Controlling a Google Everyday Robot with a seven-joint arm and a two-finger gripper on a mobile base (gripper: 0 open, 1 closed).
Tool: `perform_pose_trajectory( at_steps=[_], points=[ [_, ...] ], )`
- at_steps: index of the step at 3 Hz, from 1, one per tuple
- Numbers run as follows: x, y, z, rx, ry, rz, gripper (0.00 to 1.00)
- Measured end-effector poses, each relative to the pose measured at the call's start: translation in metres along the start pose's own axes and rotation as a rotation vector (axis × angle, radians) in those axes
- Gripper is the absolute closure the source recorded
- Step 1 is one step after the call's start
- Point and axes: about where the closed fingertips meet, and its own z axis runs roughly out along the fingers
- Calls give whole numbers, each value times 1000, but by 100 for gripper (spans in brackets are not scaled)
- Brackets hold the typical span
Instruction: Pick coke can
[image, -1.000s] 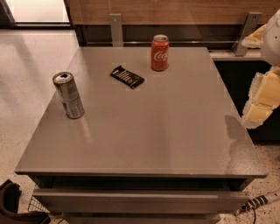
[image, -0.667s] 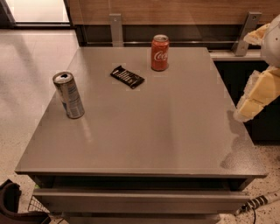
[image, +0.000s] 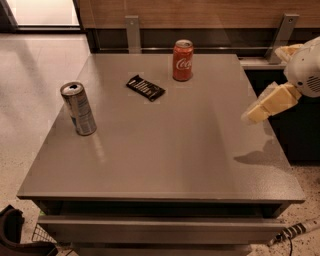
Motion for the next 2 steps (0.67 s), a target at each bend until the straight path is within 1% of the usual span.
perform_pose_trajectory(
  at_steps=[1, 2],
  points=[
    [-16, -26, 33, 47, -195, 112, 0],
    [-53, -77, 80, 141, -485, 281, 0]
  ],
)
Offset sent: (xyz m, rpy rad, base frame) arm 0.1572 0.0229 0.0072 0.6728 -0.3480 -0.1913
